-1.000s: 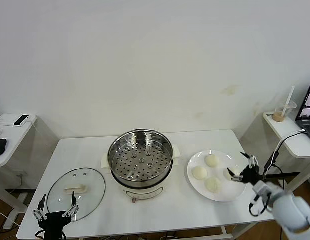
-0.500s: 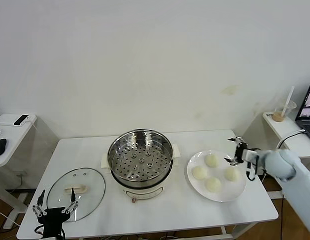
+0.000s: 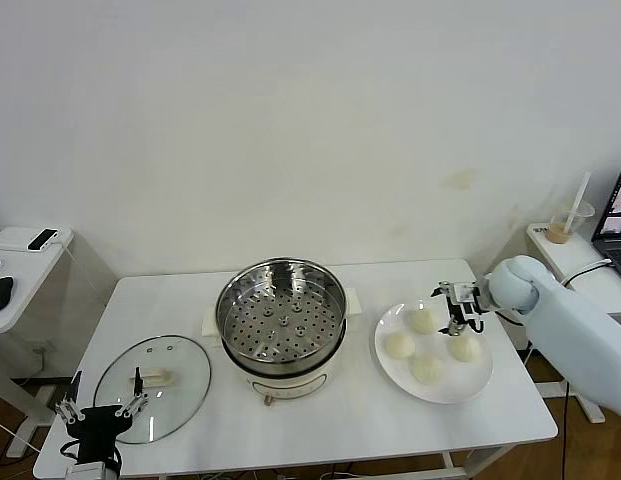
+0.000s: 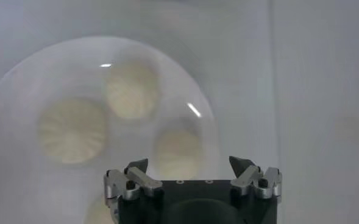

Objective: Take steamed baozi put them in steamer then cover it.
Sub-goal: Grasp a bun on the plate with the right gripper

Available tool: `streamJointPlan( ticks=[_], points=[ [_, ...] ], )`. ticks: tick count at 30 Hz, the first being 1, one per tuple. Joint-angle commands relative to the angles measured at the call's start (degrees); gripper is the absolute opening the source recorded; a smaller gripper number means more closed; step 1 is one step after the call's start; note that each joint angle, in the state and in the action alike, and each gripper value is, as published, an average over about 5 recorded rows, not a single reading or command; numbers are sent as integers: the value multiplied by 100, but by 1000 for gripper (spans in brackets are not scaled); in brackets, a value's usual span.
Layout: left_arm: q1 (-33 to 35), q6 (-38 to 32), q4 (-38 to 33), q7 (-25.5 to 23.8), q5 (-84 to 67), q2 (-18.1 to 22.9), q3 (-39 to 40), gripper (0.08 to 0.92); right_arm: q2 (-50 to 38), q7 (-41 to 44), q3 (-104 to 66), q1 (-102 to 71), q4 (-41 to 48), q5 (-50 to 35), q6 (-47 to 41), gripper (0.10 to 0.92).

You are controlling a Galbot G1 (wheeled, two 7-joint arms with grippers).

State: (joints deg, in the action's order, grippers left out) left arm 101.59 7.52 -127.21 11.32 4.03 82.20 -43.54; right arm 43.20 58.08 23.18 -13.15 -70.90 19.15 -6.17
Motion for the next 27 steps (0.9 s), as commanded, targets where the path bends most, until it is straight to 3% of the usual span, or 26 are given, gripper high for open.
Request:
streamJointPlan(
  ticks=[1, 20, 27],
  points=[
    [-39, 43, -8, -28, -27, -39, -164, 823, 758, 417, 867, 723, 1325, 519, 179, 823],
    [-39, 45, 53, -57, -51, -90, -292, 823, 1496, 139, 754, 735, 2189, 650, 72, 820],
    [-56, 42, 34, -41, -51, -92, -307, 823, 1538, 158, 810, 768, 2261, 671, -17, 742]
  ],
)
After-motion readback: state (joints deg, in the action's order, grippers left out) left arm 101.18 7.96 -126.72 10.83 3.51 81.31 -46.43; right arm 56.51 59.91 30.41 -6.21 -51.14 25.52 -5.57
